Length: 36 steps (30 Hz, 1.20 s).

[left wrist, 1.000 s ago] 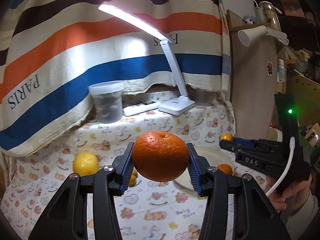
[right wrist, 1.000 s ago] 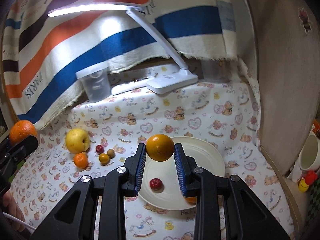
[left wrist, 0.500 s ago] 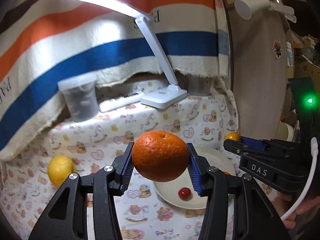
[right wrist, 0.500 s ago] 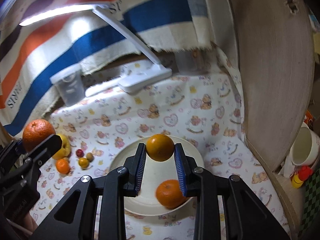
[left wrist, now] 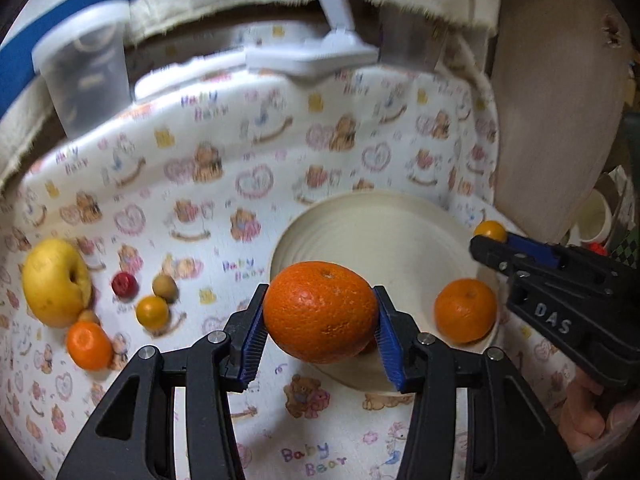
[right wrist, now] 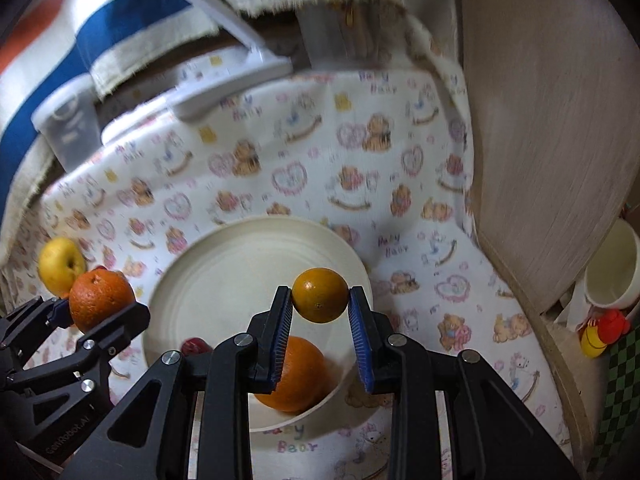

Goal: Organize fruits
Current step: 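Lower both fruits onto the white plate and open both tools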

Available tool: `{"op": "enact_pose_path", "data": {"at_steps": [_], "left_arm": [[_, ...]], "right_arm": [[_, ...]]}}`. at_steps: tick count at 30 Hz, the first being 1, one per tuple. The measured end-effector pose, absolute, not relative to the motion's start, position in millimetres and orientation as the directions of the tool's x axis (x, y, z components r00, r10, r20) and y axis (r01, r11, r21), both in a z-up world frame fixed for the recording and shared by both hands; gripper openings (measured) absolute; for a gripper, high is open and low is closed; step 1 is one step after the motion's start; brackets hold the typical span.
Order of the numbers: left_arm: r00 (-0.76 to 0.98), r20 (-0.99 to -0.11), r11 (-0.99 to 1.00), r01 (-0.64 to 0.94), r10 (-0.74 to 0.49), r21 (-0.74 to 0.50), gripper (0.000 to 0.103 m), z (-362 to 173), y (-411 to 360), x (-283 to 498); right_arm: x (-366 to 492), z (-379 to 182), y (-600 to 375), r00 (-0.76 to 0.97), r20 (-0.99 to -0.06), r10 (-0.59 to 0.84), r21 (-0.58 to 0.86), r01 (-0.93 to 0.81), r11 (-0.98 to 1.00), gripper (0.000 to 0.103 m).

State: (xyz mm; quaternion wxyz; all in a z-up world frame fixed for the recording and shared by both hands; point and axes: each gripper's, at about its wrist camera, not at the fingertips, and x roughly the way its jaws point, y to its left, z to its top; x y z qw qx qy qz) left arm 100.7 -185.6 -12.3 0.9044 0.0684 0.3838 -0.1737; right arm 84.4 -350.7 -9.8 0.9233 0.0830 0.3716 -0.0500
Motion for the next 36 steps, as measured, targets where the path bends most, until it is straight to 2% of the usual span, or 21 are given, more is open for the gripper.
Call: {"op": "enact_pose_path", "data": {"at_steps": [10, 14, 25, 27, 29, 30, 31, 33, 36], "left_arm": [[0.608, -0.745, 0.928, 0.37, -0.276, -0.042, 0.048, -26, -184, 111], [0.623, -0.718, 0.924, 0.374, -0.311, -0.076, 0.048, -32, -182, 111], [0.665, -0.667, 0.918, 0.39, -0.337, -0.074, 0.05, -33, -181, 105], [0.689, -0.649, 0.923, 0.381, -0.322, -0.054, 0.058, -29, -180, 102], [0.724, -0.622, 0.932, 0.362, -0.297, -0.024, 0.07, -24, -179, 99], [0.739, -0.61, 0.935, 0.354, -0.287, -0.012, 0.071, -22, -178, 97], [0.75, -0.6, 0.937, 0.348, -0.279, 0.0, 0.072, -20, -177, 95], [0.764, -0.586, 0.939, 0.343, -0.27, 0.016, 0.073, -16, -176, 93], [0.794, -0.551, 0.944, 0.328, -0.256, 0.033, 0.08, -11, -174, 88]], "right_arm": [[93, -23, -348, 0.7, -0.712, -0.052, 0.094, 0.168, 0.981, 0.03], [94, -25, -347, 0.702, -0.709, -0.058, 0.088, 0.171, 0.981, 0.03], [96, -26, -342, 0.702, -0.711, -0.038, 0.094, 0.149, 0.984, 0.03], [95, -24, -342, 0.707, -0.707, -0.028, 0.105, 0.145, 0.984, 0.031], [94, -24, -342, 0.708, -0.705, -0.025, 0.109, 0.143, 0.984, 0.037], [94, -23, -342, 0.712, -0.702, -0.025, 0.109, 0.143, 0.984, 0.047], [92, -21, -342, 0.721, -0.693, -0.03, 0.107, 0.143, 0.984, 0.051], [89, -18, -339, 0.735, -0.676, -0.045, 0.091, 0.144, 0.985, 0.051], [86, -14, -336, 0.744, -0.667, -0.039, 0.092, 0.134, 0.987, 0.052]]}}
